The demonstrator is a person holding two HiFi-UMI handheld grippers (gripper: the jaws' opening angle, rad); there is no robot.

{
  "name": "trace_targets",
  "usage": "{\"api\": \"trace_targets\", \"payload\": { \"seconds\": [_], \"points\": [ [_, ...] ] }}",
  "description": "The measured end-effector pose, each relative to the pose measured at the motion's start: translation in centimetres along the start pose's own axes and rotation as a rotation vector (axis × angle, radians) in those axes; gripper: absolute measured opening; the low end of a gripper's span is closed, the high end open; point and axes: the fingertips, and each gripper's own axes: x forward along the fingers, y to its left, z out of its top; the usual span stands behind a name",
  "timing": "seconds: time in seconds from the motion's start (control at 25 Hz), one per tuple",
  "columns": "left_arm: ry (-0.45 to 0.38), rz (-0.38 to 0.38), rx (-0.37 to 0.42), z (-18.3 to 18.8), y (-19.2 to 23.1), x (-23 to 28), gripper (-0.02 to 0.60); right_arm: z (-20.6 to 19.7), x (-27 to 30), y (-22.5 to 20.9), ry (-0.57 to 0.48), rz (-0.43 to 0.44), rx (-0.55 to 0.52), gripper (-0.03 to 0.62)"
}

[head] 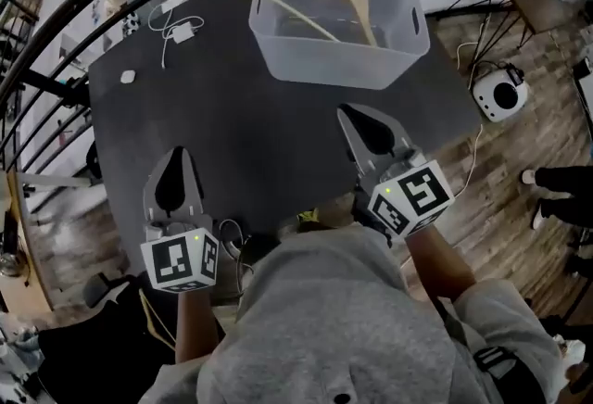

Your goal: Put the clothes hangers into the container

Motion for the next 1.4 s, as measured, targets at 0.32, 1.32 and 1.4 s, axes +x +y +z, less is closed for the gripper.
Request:
{"api": "trace_targets", "payload": {
  "seconds": [0.32,1.32,1.4],
  "points": [
    [0.055,0.296,-0.039,-3.0,10.2,-9.8,0.012,-1.3,7.8,12.4,0.049,0.317,-0.019,-0.002],
    [0.243,1.098,-0.309,-22.9,30.2,-56.5,0.012,-13.3,9.8,64.8,0.256,1.096,-0.179,-0.003],
    [0.259,1.137,-0.335,-24.4,31.0,-59.2,0.012,-14.3,9.2,68.1,0.268,1.141,-0.193,-0.002]
  ]
}}
